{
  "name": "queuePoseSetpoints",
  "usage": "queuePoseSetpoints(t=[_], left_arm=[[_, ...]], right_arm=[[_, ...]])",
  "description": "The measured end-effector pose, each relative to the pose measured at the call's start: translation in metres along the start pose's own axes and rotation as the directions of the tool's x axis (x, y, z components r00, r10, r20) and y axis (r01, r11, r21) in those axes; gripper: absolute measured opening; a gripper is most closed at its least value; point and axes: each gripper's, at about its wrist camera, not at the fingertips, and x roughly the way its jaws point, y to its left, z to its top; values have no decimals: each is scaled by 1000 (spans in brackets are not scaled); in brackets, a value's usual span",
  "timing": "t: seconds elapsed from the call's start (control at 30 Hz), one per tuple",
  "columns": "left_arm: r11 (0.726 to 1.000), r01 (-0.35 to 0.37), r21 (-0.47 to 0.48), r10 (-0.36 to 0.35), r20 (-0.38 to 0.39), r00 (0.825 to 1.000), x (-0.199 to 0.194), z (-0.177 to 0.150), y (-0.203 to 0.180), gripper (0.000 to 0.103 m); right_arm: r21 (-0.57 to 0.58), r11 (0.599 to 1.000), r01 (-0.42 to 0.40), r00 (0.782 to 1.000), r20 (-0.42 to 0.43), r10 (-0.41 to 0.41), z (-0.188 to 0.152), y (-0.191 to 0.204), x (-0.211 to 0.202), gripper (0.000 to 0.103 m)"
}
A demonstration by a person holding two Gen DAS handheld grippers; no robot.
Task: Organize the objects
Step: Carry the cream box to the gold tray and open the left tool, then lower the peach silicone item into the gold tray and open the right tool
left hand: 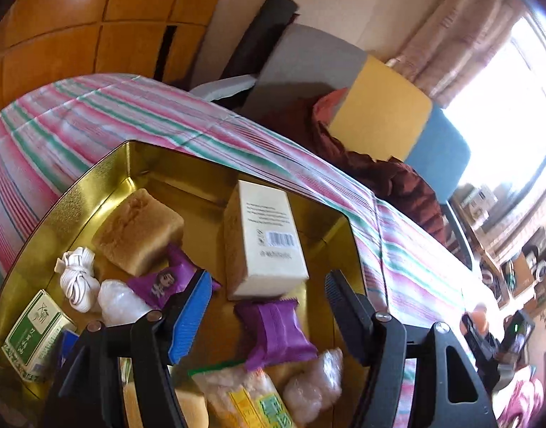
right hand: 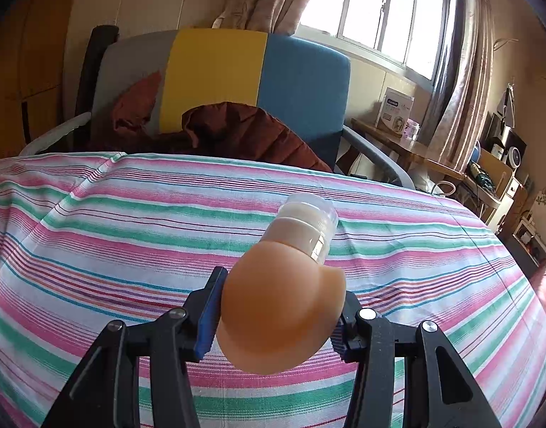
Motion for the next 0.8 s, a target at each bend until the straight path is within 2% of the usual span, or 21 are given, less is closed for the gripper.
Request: queuePoseSetpoints(t=[0.2,0.37,0.43,0.6,0.8], left_arm=[[992,22,121,-22,5,1000,-15,-13,-11,67],[988,38,150,-37,-5,999,-21,-22,-9,67],[988,37,151,-35,-13,999,-21,-25,-6,67],[989,48,142,-45,-25,999,-25,-29,2,67],[989,43,139,-40,-24,999,-31,-29,10,67]], right_arm=[[-25,996,-89,995,-56,88,0,10,-4,51],[-17,974,-226,971,-79,224,2,34,-22,51],[-1,955,-296,952,-84,294,5,48,-32,51],[-15,889,-458,886,-89,455,16,99,-59,51],[-79,786,-613,790,-80,608,32,163,-96,51]])
